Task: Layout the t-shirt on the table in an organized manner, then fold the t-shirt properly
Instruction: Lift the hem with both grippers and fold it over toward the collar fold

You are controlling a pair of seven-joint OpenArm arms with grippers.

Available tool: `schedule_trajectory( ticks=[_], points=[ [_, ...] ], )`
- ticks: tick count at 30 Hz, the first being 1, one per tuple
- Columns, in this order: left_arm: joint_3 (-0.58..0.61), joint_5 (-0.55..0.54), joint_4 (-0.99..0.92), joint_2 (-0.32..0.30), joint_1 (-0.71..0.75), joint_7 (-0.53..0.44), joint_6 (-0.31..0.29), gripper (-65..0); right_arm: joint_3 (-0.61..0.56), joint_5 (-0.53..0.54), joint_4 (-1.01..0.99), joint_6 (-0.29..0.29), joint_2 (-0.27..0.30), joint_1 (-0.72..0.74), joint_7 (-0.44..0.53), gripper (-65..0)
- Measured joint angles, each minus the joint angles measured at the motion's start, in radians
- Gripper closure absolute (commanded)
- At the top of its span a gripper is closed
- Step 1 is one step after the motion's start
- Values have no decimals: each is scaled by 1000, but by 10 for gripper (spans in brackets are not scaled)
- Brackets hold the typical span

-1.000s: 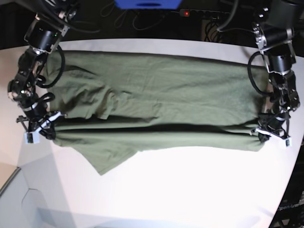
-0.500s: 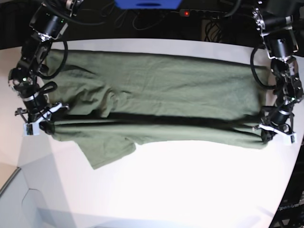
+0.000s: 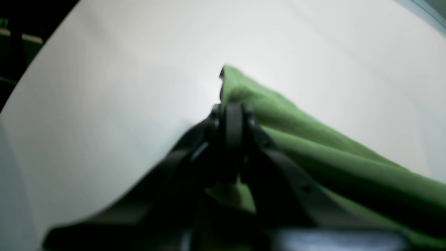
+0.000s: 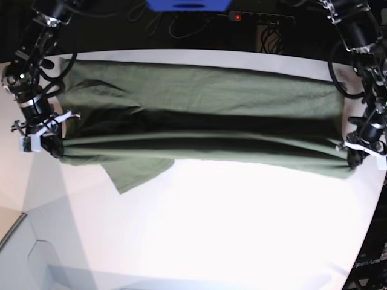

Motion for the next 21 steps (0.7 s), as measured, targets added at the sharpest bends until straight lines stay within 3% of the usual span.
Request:
schedule_trajectory(
  ticks=[4, 21],
  points=[
    [5, -4, 32, 14, 53, -6, -4, -4, 0, 54, 34, 1, -2, -57, -1, 0],
    [-62, -7, 39, 29, 137, -3, -4, -4, -2, 81, 16, 0, -19, -145, 0, 0]
  ],
)
